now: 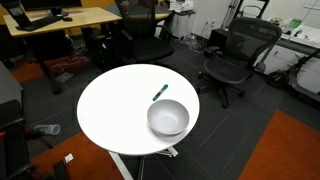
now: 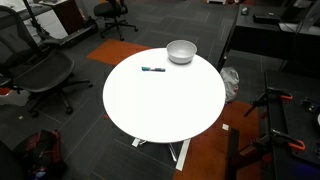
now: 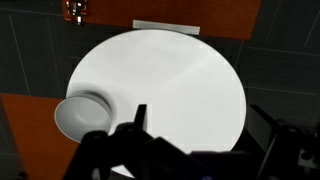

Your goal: Put the green marker inside the grey bowl

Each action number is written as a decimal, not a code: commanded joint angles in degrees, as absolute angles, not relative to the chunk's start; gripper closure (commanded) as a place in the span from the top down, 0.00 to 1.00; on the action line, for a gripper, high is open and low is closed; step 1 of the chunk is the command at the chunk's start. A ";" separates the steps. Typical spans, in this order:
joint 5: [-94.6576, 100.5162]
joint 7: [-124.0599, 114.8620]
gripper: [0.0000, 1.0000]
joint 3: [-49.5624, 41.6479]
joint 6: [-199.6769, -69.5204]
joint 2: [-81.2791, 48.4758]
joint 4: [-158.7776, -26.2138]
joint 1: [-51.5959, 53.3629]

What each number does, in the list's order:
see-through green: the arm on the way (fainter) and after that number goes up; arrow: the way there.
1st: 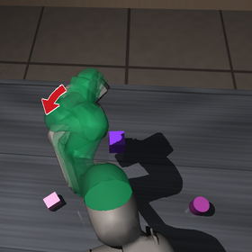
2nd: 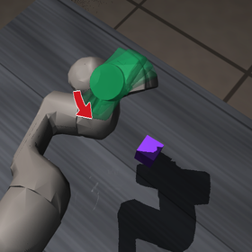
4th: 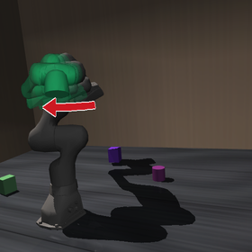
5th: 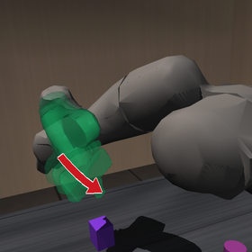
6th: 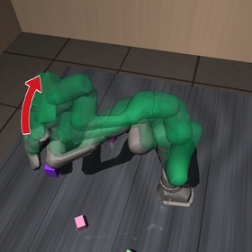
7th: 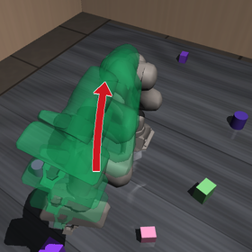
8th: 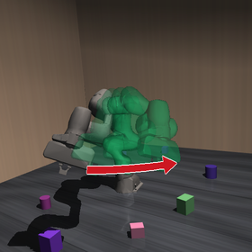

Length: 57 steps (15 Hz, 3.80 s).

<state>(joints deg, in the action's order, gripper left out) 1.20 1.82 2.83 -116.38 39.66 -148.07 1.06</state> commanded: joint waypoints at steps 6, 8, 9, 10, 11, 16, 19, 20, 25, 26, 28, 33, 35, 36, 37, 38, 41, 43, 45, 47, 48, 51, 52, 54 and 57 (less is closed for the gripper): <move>6.46 6.33 1.00 1.13 -115.47 29.71 -137.80 0.76; 7.85 8.78 1.00 0.14 -115.92 25.43 -133.66 0.92; 8.24 10.12 1.00 -0.31 -115.94 23.34 -131.56 1.02; 8.35 11.53 1.00 -0.81 -115.97 21.23 -129.62 1.07; 8.72 12.75 1.00 -1.20 -116.24 18.76 -127.53 0.94; 8.33 16.76 1.00 -3.15 -118.28 8.28 -120.14 0.25; 9.04 17.15 1.00 -3.44 -121.68 2.81 -118.20 -0.66; 8.57 17.92 1.00 -3.63 -122.92 1.08 -117.67 -0.95; 8.66 20.08 1.00 -4.04 -132.77 -8.22 -114.95 -2.98; 8.90 20.04 1.00 -4.03 -134.87 -10.03 -114.40 -3.31; 8.24 20.88 1.00 -3.78 -138.47 -13.72 -112.90 -4.14; 5.47 23.96 1.00 -1.78 -143.93 -22.58 -107.54 -6.38; 4.46 25.66 1.00 -0.59 -144.37 -25.86 -104.80 -7.41; 3.89 26.50 1.00 0.06 -144.07 -27.25 -103.49 -7.98; 2.92 27.71 1.00 0.95 -143.34 -28.72 -101.97 -8.69; 2.39 28.67 1.00 1.62 -142.97 -30.04 -100.72 -9.28; 1.46 30.39 1.00 3.02 -142.53 -33.77 -97.80 -10.52; 1.89 29.93 1.00 3.31 -142.27 -35.93 -96.08 -10.75; 2.42 29.48 1.00 3.44 -142.09 -37.88 -94.64 -10.69; 2.84 29.35 1.00 3.51 -141.65 -39.72 -93.35 -10.52; 3.06 29.13 1.00 3.45 -141.43 -40.51 -92.79 -10.41; 3.56 28.43 1.00 3.19 -140.95 -42.77 -90.88 -10.08; 3.79 28.20 1.00 3.03 -140.62 -43.42 -90.19 -9.90; 3.91 28.13 1.00 3.05 -139.92 -44.71 -88.67 -9.83; 3.94 28.06 1.00 3.06 -138.42 -46.69 -85.97 -9.68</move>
